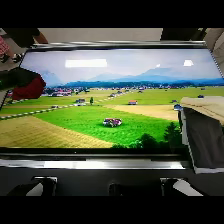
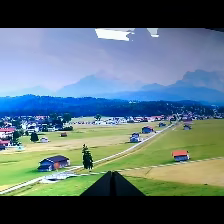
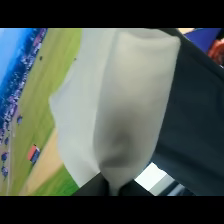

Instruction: Fold the shirts.

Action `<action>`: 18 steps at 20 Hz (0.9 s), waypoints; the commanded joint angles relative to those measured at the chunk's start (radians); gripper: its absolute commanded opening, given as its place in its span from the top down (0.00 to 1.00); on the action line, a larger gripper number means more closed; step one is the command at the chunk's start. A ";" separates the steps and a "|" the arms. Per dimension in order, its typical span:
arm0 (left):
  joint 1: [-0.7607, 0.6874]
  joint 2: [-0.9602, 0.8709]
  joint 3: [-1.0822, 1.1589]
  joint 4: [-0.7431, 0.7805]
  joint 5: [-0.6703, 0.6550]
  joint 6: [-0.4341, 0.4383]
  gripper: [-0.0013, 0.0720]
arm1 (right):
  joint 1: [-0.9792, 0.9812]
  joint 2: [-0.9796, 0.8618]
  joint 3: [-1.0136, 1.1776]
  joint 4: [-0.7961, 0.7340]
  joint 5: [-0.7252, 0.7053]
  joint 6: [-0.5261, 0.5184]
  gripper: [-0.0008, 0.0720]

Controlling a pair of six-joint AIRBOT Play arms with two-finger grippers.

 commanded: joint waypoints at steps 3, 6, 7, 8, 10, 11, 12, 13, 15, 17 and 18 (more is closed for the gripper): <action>0.000 0.000 0.000 0.000 -0.013 0.001 0.93 | 0.003 0.070 -0.256 -0.288 0.056 -0.004 0.94; 0.000 0.000 0.000 -0.001 -0.015 0.000 0.93 | 0.003 0.133 -0.488 -0.494 0.056 -0.026 0.94; 0.000 0.000 0.000 -0.001 -0.015 0.001 0.93 | 0.003 0.141 -0.556 -0.534 0.044 -0.039 0.94; 0.000 0.000 0.000 -0.001 -0.015 0.000 0.93 | 0.003 0.142 -0.612 -0.537 0.029 -0.051 0.94; 0.000 0.000 0.000 -0.001 -0.015 0.000 0.93 | 0.003 0.142 -0.684 -0.537 -0.025 -0.054 0.94; 0.000 0.000 0.000 -0.001 -0.015 0.000 0.93 | 0.003 0.142 -0.704 -0.538 -0.043 -0.055 0.94; 0.000 0.000 0.000 -0.001 -0.015 0.000 0.93 | 0.003 0.142 -0.714 -0.546 -0.049 -0.055 0.94; 0.000 0.000 0.000 -0.001 -0.015 0.000 0.93 | 0.003 0.142 -0.718 -0.554 -0.055 -0.053 0.94; 0.000 0.000 0.000 -0.001 -0.015 0.000 0.93 | 0.003 0.142 -0.729 -0.552 -0.066 -0.044 0.92; 0.000 0.000 0.000 -0.001 -0.015 0.000 0.93 | 0.003 0.142 -0.725 -0.555 -0.092 -0.049 0.27; 0.000 0.000 0.001 -0.001 -0.014 0.000 0.93 | 0.003 0.142 -0.711 -0.555 -0.116 -0.074 0.10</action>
